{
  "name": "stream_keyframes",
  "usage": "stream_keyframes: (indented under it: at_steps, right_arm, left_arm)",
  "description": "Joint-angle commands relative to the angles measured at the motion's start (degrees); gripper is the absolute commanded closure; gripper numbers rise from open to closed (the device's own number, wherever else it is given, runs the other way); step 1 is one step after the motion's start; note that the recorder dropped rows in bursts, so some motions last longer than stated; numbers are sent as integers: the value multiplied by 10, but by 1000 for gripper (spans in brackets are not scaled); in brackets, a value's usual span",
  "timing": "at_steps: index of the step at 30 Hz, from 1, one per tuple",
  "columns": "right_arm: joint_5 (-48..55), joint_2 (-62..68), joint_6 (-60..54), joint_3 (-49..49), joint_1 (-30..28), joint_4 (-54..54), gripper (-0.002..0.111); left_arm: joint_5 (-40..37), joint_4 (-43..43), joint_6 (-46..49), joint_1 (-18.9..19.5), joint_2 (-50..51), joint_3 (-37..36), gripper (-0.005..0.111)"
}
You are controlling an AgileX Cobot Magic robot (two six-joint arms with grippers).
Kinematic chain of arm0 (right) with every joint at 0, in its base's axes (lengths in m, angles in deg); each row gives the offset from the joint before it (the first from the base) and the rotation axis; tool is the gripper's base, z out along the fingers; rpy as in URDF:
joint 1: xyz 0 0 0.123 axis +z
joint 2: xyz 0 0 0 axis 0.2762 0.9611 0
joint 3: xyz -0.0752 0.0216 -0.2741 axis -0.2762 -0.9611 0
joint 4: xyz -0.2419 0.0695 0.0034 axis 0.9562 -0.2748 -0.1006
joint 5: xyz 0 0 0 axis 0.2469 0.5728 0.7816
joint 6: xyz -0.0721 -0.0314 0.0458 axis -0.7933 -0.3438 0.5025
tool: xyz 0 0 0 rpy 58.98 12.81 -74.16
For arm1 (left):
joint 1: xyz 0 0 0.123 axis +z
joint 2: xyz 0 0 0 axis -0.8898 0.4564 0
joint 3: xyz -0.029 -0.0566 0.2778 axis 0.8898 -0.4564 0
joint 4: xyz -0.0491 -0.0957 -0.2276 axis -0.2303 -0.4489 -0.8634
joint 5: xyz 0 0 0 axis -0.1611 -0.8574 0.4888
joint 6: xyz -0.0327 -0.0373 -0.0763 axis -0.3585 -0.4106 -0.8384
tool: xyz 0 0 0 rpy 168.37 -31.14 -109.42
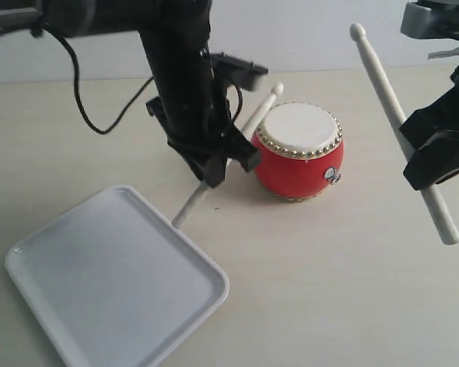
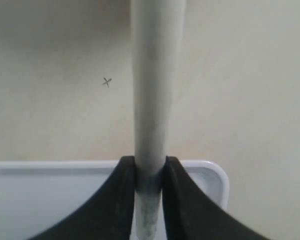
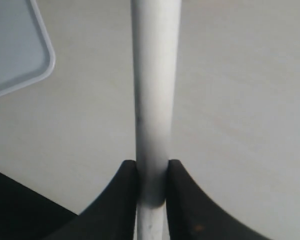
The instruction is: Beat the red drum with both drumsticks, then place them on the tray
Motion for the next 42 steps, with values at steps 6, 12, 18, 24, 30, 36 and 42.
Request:
stream_keyframes:
  at_steps: [6,12,18,24,30,36,42]
  right_arm:
    - [-4,168,25,-2,44,53,108]
    - [-23,278,30,-1,44,41,108]
    - [-45,132,18,-1,44,49,108]
    - [-28,1,41,-1,14,83,108]
    - [-21,-4,39,-1,14,65,108]
    - [-21,-4,39,-1,14,68,108]
    - [-21,-4,26,-1,15,36,108]
  left_arm:
    - [0,5,-13,1,-131,1,107]
    - [0,-22,-22,-1,-133,-26,107]
    - [0,5,15,-1,-125,-55,107]
    - [0,7,27,-1,-60,-16,107]
    - [0,16,33,-1,59,-4,107]
    - [0,15,35,-1,72,-4,107]
    - [0,6,25,1,-52,-4,107]
